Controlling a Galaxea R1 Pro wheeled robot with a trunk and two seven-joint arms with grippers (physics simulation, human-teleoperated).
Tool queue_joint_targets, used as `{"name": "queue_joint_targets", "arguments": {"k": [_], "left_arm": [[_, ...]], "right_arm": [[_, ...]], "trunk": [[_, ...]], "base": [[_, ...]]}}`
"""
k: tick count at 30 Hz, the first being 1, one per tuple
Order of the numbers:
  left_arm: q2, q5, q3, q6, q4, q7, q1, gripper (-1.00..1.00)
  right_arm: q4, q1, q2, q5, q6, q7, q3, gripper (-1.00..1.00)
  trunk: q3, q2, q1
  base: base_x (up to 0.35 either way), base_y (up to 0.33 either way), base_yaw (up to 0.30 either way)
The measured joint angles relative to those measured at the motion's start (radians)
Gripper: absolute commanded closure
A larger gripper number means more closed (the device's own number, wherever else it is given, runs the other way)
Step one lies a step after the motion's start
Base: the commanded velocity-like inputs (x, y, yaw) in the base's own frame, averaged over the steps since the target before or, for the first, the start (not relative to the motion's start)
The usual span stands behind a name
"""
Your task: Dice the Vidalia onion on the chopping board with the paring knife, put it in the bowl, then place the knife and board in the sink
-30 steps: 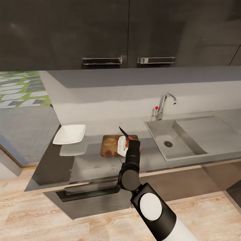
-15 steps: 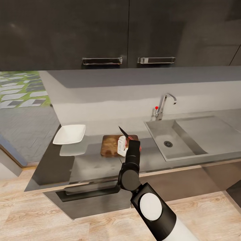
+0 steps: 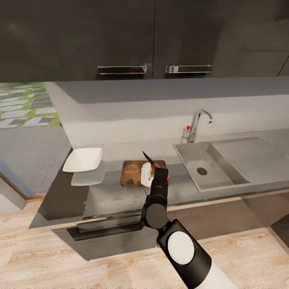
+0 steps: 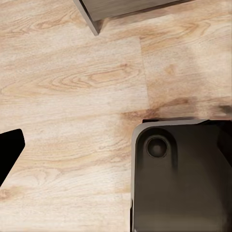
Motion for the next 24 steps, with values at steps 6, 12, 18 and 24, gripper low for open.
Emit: {"name": "queue_joint_targets", "arguments": {"k": [6, 12, 18, 24], "left_arm": [[0.000, 0.000, 0.000, 0.000, 0.000, 0.000, 0.000, -1.00], [0.000, 0.000, 0.000, 0.000, 0.000, 0.000, 0.000, -1.00], [0.000, 0.000, 0.000, 0.000, 0.000, 0.000, 0.000, -1.00], [0.000, 0.000, 0.000, 0.000, 0.000, 0.000, 0.000, -1.00]], "right_arm": [[0.000, 0.000, 0.000, -0.001, 0.000, 0.000, 0.000, 1.00], [0.000, 0.000, 0.000, -0.001, 0.000, 0.000, 0.000, 1.00], [0.000, 0.000, 0.000, 0.000, 0.000, 0.000, 0.000, 1.00], [-0.005, 0.000, 0.000, 0.000, -0.001, -0.001, -0.001, 1.00]], "trunk": [[-0.010, 0.000, 0.000], [-0.019, 0.000, 0.000], [-0.020, 0.000, 0.000], [-0.020, 0.000, 0.000]], "base": [[0.000, 0.000, 0.000], [0.000, 0.000, 0.000], [0.000, 0.000, 0.000], [0.000, 0.000, 0.000]]}}
